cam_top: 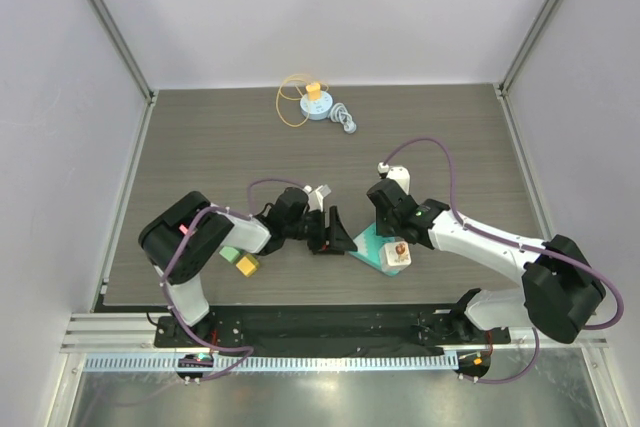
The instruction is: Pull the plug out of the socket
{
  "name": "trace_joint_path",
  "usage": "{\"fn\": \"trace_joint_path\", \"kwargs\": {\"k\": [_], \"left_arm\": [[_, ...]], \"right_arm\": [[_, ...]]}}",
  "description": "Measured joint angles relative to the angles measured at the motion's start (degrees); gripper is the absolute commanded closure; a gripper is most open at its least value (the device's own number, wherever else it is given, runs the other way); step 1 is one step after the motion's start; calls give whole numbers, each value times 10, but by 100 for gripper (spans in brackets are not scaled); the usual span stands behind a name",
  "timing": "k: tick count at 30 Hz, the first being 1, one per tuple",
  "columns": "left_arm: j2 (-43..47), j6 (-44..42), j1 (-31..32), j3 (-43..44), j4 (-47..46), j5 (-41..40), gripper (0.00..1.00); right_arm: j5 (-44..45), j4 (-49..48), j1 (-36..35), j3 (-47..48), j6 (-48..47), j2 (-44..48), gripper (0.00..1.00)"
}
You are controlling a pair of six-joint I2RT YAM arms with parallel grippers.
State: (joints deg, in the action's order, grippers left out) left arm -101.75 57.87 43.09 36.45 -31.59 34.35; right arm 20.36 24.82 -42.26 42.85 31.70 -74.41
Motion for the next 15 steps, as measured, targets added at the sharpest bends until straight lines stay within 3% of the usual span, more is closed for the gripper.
{"fn": "trace_joint_path", "kwargs": {"k": [15], "left_arm": [[-28, 8, 2, 12, -25, 15, 48]], "right_arm": [[-6, -5, 0, 0, 8, -4, 99]]}}
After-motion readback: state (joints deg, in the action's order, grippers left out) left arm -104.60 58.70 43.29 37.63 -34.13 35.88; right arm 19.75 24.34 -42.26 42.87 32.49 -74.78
